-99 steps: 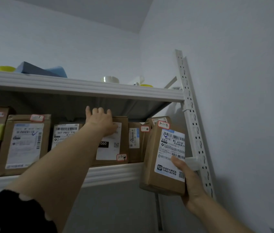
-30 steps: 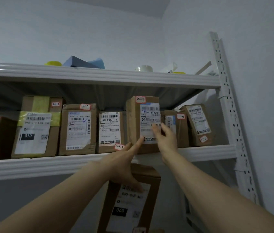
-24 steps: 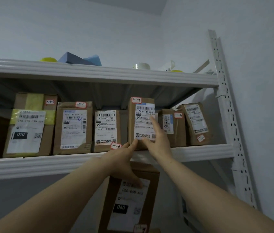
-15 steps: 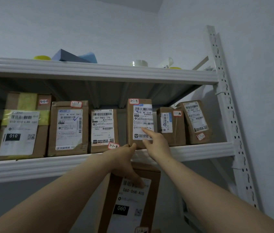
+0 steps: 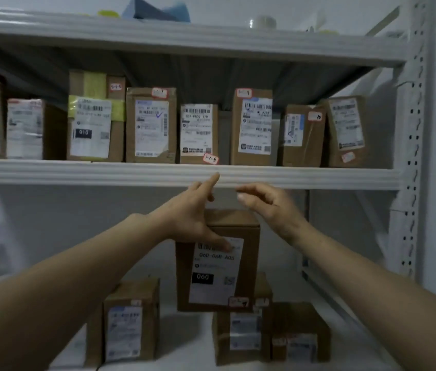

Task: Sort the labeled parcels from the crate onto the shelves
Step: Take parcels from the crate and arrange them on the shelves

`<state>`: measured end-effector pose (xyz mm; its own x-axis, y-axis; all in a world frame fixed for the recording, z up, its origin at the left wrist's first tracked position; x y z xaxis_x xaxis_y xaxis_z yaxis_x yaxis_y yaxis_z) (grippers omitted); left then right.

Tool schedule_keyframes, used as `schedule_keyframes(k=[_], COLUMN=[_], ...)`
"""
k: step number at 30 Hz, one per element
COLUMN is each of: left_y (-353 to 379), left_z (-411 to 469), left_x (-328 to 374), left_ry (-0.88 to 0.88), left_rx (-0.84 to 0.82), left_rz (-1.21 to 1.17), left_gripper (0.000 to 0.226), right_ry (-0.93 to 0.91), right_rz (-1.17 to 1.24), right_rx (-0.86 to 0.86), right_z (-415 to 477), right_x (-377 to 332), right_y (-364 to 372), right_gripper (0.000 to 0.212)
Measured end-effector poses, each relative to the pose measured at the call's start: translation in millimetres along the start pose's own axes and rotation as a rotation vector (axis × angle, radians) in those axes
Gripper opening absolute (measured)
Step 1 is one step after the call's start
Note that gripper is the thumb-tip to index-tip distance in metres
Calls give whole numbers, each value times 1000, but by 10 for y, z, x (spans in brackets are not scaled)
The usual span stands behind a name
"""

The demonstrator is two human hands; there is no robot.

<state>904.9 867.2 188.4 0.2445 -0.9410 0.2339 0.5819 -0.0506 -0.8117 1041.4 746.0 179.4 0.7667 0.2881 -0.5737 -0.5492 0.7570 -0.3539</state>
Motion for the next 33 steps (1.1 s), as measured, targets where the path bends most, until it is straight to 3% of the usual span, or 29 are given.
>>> schedule_keyframes(k=[3, 5, 13, 21, 27, 33], left_y=[153, 253, 330, 636, 1244, 1589], left_z=[-291, -460, -938, -1390, -1705, -1798], left_x=[-49, -75, -510, -1150, -1305, -1288], left_ry=[-34, -57, -265, -592, -691, -680], left_rx=[-5, -14, -107, 43, -118, -164], left_rz=[8, 35, 191, 118, 22, -33], left_gripper=[133, 132, 101, 54, 47, 45], right_ry=[160, 127, 213, 359, 435, 487], right_rz=[-273, -417, -389, -491, -505, -480], right_rx=[-473, -569, -563, -524, -519, -529], right_z=[-249, -375, -587, -635, -681, -705], right_x=[32, 36, 244, 540, 659, 733], right_y=[140, 255, 711, 1004, 1107, 1143], right_gripper=[82, 92, 81, 67, 76, 84])
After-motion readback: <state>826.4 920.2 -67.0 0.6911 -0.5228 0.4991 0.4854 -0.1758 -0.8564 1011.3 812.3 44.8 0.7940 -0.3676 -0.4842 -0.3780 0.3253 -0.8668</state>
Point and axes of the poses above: each hand's wrist, its own z-axis towards the middle knuckle, its own y-axis out of the palm, x = y × z, the point moved 2 cm from there along z, towards the middle knuckle, and after that the axes turned 7 degrees about x, right-handed, at the moved point
